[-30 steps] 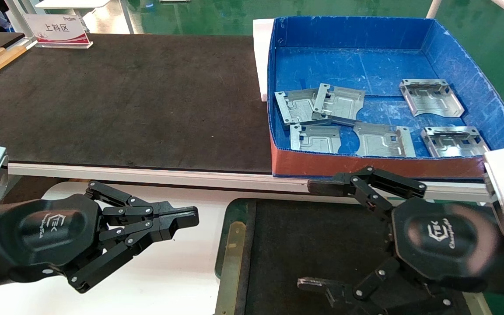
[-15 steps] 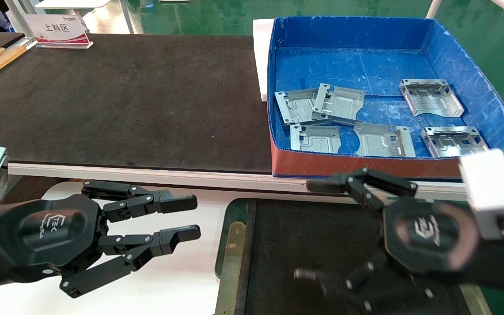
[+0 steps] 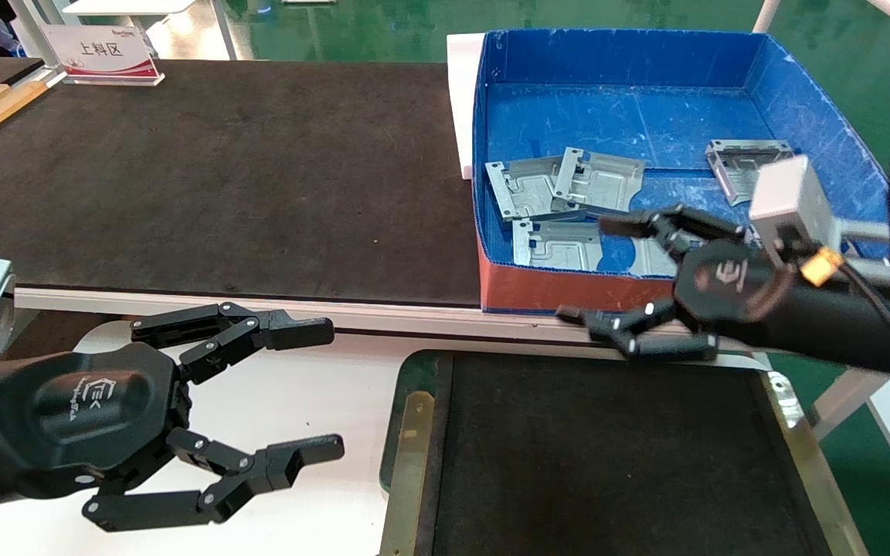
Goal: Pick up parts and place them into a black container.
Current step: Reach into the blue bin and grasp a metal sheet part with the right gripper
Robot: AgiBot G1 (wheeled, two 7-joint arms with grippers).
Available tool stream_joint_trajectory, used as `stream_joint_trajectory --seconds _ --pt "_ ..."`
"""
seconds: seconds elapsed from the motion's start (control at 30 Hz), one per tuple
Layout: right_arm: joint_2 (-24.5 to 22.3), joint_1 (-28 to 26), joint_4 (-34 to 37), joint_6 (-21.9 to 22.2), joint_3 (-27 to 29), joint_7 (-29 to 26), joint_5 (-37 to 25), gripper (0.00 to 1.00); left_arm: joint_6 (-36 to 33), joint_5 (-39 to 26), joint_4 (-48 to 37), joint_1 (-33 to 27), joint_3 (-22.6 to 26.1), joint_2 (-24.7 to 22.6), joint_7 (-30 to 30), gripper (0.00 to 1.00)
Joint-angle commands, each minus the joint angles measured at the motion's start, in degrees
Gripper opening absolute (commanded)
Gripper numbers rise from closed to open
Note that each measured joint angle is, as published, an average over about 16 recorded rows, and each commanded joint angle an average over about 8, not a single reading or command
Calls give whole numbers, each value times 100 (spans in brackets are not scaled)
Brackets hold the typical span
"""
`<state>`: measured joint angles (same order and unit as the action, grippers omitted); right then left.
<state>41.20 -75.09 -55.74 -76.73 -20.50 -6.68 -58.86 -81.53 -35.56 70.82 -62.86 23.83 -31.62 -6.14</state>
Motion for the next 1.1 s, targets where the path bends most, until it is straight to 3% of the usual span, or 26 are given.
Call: stream_joint_trajectory --seconds 0.03,0.27,0.5,0.77,1.1 --pt "118 -235 372 22 -76 61 -187 100 0 0 0 0 0 0 0 100" --pt "531 -1141 1786 208 -211 627 -654 100 0 0 0 0 0 0 0 100" --pt "986 -1925 3174 769 -359 1258 -1136 100 0 0 0 0 0 0 0 100" --pt "1455 -2573 4499 1788 -463 1620 -1470 100 0 0 0 0 0 0 0 100" --pt "1896 -2976 5431 3307 -452 1396 -1527 100 0 0 0 0 0 0 0 100"
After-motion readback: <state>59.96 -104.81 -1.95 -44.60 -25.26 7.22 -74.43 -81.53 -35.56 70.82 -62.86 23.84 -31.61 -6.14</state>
